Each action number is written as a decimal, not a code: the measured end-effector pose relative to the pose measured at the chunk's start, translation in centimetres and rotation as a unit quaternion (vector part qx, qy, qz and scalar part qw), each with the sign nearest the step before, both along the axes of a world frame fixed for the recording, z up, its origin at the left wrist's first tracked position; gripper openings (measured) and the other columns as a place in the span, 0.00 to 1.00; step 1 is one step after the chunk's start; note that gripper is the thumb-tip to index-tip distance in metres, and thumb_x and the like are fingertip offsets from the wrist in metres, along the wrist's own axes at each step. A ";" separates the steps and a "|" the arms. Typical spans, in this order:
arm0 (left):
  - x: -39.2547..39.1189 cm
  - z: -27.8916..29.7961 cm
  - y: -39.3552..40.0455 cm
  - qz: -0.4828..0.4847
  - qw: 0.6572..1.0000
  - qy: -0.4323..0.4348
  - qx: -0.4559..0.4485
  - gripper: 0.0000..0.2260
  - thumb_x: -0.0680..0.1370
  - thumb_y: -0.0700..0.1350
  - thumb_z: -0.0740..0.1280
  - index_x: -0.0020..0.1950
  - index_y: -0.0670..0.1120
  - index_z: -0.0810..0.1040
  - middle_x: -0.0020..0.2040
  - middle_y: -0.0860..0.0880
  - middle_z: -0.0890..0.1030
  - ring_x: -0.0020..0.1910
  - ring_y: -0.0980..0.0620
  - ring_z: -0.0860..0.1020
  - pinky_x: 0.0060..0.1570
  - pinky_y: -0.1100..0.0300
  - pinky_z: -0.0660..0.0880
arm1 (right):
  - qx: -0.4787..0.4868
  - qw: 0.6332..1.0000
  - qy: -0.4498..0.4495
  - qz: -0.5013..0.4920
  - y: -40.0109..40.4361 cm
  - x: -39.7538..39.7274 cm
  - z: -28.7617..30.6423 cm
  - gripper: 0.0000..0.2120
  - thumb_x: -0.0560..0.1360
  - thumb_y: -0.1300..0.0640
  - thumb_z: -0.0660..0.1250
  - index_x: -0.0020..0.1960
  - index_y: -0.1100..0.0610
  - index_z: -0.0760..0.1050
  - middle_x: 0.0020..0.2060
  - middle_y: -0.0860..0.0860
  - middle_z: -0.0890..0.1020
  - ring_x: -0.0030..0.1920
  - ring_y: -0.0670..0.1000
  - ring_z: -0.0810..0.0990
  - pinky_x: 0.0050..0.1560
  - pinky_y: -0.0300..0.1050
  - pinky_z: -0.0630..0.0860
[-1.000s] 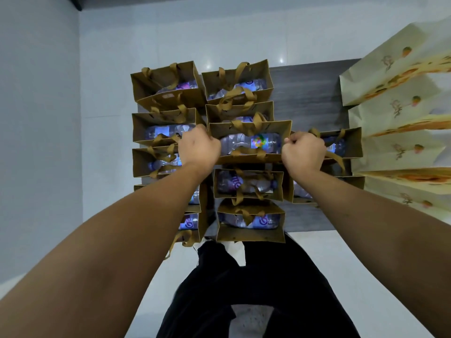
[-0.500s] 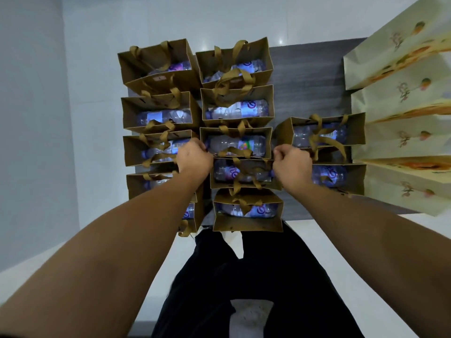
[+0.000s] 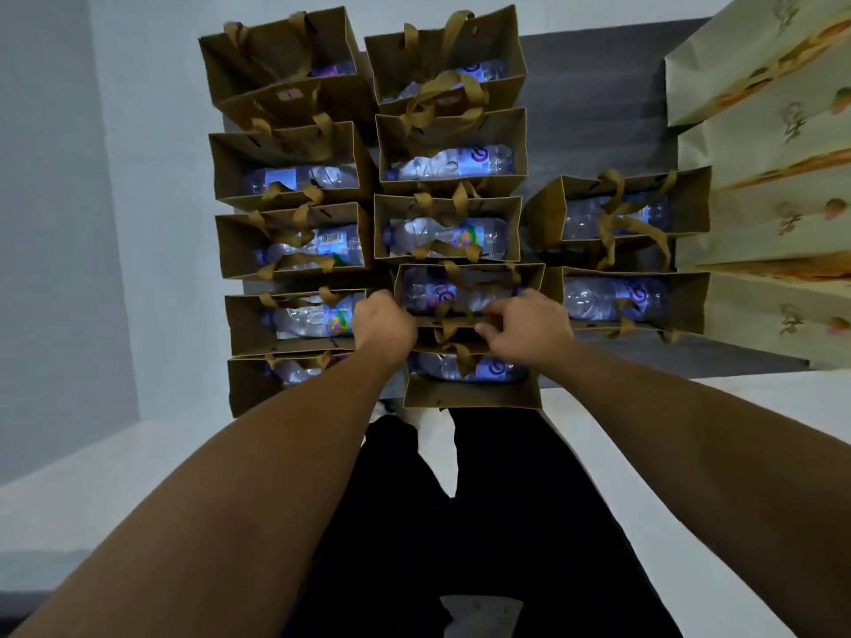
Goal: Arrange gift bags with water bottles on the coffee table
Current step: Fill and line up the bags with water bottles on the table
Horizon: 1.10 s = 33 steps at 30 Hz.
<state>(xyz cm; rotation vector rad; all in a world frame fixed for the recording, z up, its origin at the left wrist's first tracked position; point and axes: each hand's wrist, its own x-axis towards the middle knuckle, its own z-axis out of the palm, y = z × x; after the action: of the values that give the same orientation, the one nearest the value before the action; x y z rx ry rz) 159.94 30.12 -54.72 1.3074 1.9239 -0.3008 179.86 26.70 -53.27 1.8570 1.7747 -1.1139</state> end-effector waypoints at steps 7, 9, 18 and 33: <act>0.4 0.4 1.5 -0.002 1.000 -0.009 0.004 0.14 0.77 0.44 0.69 0.60 0.39 0.79 0.58 0.39 0.79 0.57 0.39 0.78 0.55 0.50 0.78 | 0.055 0.997 -0.039 -0.032 0.1 0.7 0.3 0.12 0.80 0.48 0.65 0.63 0.44 0.80 0.55 0.56 0.76 0.56 0.58 0.75 0.55 0.49 0.73; 0.1 0.5 2.1 0.011 1.000 -0.027 0.008 0.11 0.77 0.44 0.69 0.57 0.41 0.80 0.54 0.41 0.80 0.51 0.40 0.81 0.51 0.50 0.82 | 0.074 0.995 -0.039 -0.046 0.4 0.8 0.4 0.13 0.81 0.47 0.64 0.63 0.44 0.80 0.56 0.56 0.74 0.58 0.59 0.74 0.60 0.52 0.73; -0.4 0.9 2.1 0.003 0.998 -0.037 0.042 0.06 0.77 0.43 0.71 0.54 0.44 0.80 0.50 0.43 0.80 0.46 0.44 0.82 0.47 0.49 0.83 | 0.115 0.990 -0.045 -0.066 -0.6 -0.1 1.0 0.13 0.81 0.49 0.64 0.64 0.44 0.79 0.56 0.56 0.72 0.59 0.60 0.71 0.60 0.54 0.70; -2.4 0.2 -4.5 -0.043 0.998 -0.023 0.044 0.14 0.81 0.48 0.64 0.60 0.41 0.78 0.59 0.38 0.81 0.59 0.37 0.77 0.51 0.51 0.72 | 0.128 0.966 0.045 -0.220 -12.5 -3.4 1.5 0.04 0.77 0.54 0.66 0.48 0.54 0.78 0.40 0.52 0.81 0.46 0.58 0.80 0.44 0.48 0.76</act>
<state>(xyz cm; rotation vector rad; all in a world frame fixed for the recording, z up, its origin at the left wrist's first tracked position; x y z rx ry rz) 157.56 25.63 -54.54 1.4441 1.8640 -0.2284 176.45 14.25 -51.74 2.4808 1.6629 -1.1740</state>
